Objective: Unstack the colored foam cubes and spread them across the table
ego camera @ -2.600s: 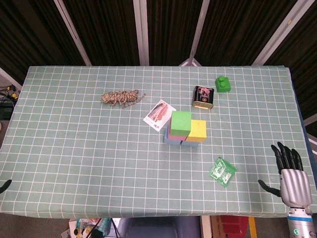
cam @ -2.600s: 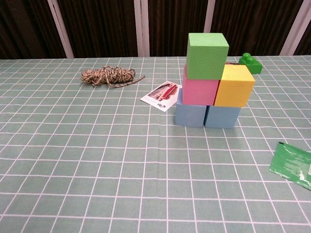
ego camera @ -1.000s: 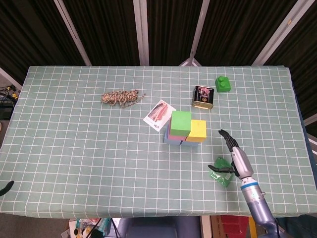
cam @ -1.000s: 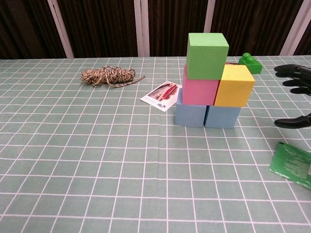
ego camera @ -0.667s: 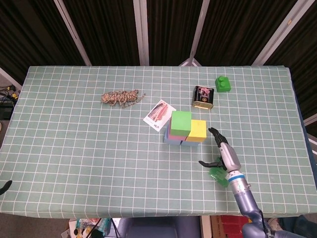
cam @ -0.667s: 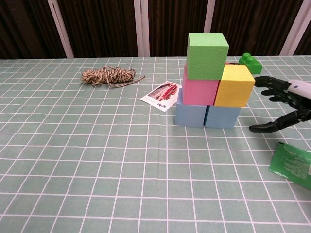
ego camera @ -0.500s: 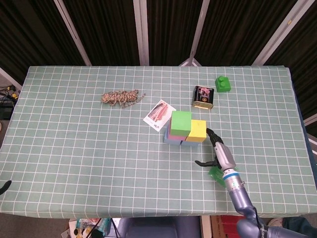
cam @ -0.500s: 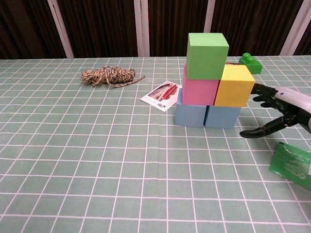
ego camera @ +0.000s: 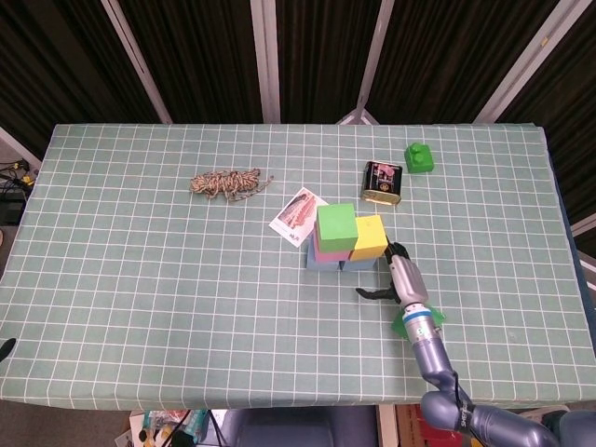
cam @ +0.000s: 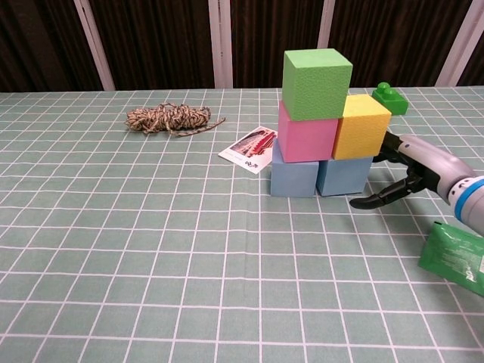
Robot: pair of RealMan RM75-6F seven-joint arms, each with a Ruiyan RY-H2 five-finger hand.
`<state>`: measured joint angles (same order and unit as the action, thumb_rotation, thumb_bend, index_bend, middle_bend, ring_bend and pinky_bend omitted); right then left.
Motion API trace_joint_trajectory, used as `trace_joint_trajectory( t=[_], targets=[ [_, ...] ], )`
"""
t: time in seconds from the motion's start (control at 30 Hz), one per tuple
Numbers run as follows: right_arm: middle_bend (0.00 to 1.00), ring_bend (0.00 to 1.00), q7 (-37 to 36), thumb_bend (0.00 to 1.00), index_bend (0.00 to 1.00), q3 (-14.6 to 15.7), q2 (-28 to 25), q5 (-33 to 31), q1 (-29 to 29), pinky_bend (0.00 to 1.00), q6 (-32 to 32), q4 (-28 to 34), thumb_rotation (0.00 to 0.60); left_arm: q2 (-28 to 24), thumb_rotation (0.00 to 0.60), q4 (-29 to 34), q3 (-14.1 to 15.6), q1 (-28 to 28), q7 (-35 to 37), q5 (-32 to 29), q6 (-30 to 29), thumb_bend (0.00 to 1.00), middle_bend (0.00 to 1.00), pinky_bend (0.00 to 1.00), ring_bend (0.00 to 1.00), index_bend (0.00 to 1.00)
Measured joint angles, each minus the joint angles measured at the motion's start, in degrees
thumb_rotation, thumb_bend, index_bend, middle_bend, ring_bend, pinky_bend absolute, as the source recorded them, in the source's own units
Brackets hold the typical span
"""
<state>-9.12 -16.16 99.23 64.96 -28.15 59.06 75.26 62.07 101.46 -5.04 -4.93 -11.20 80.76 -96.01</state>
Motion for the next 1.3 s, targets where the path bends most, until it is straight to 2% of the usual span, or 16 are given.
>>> trace_joint_trajectory(
  t=[0.3, 0.5, 0.67, 0.87, 0.97, 1.3],
  targets=[
    [0.20, 0.15, -0.4, 0.09, 0.01, -2.9, 2.8, -1.8, -2.2, 0.00, -0.4, -6.4, 0.600, 0.3, 0.600, 0.2, -0.2, 0.1, -0.8, -0.3, 0.0, 0.20, 0.00, 0.08, 0.00, 0.17],
    [0.21, 0.15, -1.5, 0.09, 0.02, -4.4, 3.5, -3.5, -4.0, 0.00, -3.6, -8.6, 0.600, 0.6, 0.600, 0.1, -0.2, 0.2, -1.5, -0.4, 0.0, 0.20, 0.00, 0.08, 0.00, 0.17],
    [0.40, 0.22, -3.7, 0.09, 0.06, -5.2, 3.9, -4.1, -5.3, 0.00, -5.9, -9.1, 0.600, 0.7, 0.600, 0.1, -0.2, 0.2, -1.7, -0.4, -0.1, 0.20, 0.00, 0.08, 0.00, 0.17],
    [0.57, 0.32, -4.3, 0.15, 0.13, -5.3, 5.0, -3.7, -5.6, 0.00, -4.9, -9.2, 0.600, 0.6, 0.600, 0.1, -0.4, 0.3, -1.3, -0.8, 0.3, 0.20, 0.00, 0.08, 0.00, 0.17],
    [0.61, 0.35, -4.6, 0.16, 0.14, -5.4, 5.3, -3.5, -5.6, 0.00, -4.2, -9.3, 0.600, 0.4, 0.600, 0.1, -0.4, 0.4, -1.2, -0.9, 0.5, 0.20, 0.00, 0.08, 0.00, 0.17],
    [0.62, 0.35, -2.7, 0.16, 0.14, -5.3, 4.7, -2.3, -4.8, 0.00, 0.0, -12.5, 0.600, 0.3, 0.600, 0.1, -0.3, 0.3, -1.0, -0.7, 0.3, 0.20, 0.00, 0.08, 0.00, 0.17]
  ],
)
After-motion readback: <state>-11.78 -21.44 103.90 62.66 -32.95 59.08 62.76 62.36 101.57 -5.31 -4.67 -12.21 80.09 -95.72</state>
